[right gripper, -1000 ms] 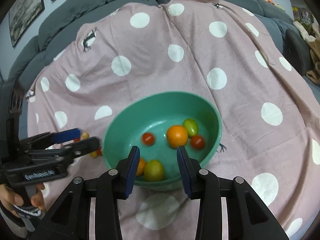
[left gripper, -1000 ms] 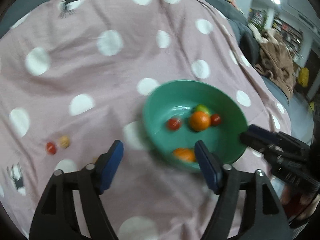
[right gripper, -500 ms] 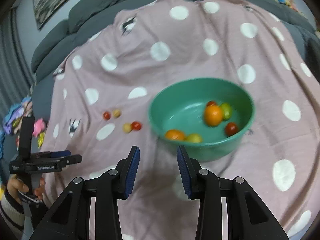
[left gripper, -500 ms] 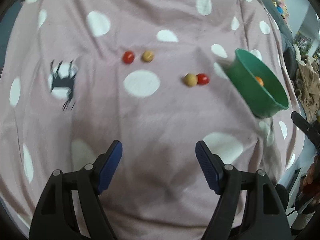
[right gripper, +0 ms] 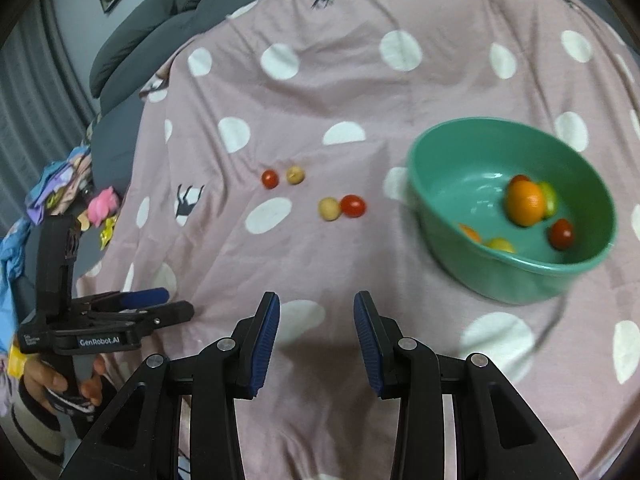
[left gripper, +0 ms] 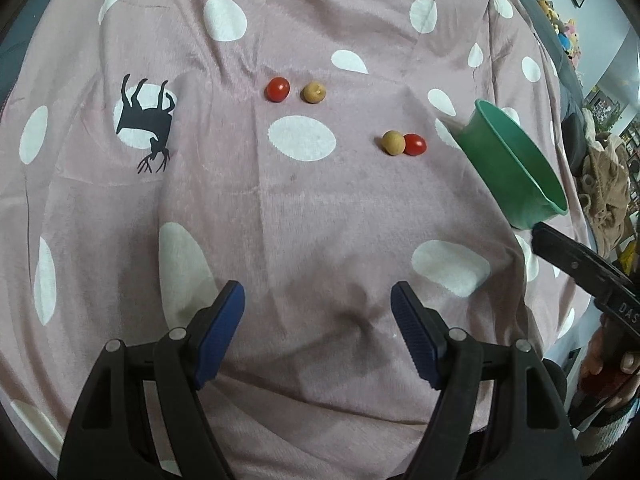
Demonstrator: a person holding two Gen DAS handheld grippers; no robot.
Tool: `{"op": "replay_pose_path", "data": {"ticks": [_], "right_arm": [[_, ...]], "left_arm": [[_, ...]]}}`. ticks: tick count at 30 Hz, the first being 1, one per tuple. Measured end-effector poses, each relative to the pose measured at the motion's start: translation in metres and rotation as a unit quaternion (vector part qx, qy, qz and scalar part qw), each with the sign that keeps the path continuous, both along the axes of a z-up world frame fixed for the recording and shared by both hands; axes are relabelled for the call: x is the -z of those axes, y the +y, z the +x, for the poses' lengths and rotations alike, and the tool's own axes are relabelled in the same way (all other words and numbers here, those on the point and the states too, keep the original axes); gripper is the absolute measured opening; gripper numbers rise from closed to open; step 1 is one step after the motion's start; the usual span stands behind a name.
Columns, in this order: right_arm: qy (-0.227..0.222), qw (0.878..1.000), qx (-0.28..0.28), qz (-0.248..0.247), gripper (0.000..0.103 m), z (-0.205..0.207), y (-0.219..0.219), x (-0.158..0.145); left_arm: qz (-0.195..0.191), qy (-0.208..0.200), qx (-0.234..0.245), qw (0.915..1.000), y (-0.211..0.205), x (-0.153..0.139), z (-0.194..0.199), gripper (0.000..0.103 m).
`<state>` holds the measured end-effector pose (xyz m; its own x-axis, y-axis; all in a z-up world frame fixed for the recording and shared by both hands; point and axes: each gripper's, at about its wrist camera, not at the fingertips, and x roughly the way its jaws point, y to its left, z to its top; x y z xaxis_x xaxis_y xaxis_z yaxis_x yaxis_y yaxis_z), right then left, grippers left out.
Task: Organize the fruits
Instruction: 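Lower the left tool onto a yellow cherry tomato while the right tool reaches another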
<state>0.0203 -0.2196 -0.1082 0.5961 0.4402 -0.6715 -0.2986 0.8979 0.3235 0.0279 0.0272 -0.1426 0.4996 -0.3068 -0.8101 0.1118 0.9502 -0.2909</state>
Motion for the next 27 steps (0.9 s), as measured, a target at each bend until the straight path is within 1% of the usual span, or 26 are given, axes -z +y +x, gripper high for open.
{"op": "replay_pose_path", "data": {"ticks": [5, 11, 16, 20, 22, 27], "right_arm": [[0.016, 1.000, -0.018, 0.007, 0.039, 0.025, 0.021, 0.005], [0.041, 0.999, -0.029, 0.012, 0.039, 0.072, 0.047, 0.014], [0.085, 0.996, -0.017, -0.015, 0.039, 0.113, 0.060, 0.032], [0.115, 0.993, -0.004, -0.035, 0.039, 0.135, 0.065, 0.047], [0.118, 0.992, 0.002, -0.046, 0.039, 0.143, 0.066, 0.051], [0.112, 0.991, 0.007, -0.069, 0.039, 0.155, 0.071, 0.051]], "left_arm": [[-0.013, 0.000, -0.003, 0.9999, 0.006, 0.000, 0.012, 0.076], [-0.019, -0.018, -0.002, 0.9997, 0.010, -0.011, 0.038, 0.076], [-0.018, -0.025, 0.001, 0.9995, 0.014, -0.014, 0.058, 0.076], [-0.022, -0.024, 0.003, 0.9995, 0.017, -0.013, 0.068, 0.076], [-0.024, -0.022, 0.003, 0.9995, 0.018, -0.011, 0.072, 0.076], [-0.027, -0.018, 0.003, 0.9995, 0.018, -0.008, 0.080, 0.076]]}}
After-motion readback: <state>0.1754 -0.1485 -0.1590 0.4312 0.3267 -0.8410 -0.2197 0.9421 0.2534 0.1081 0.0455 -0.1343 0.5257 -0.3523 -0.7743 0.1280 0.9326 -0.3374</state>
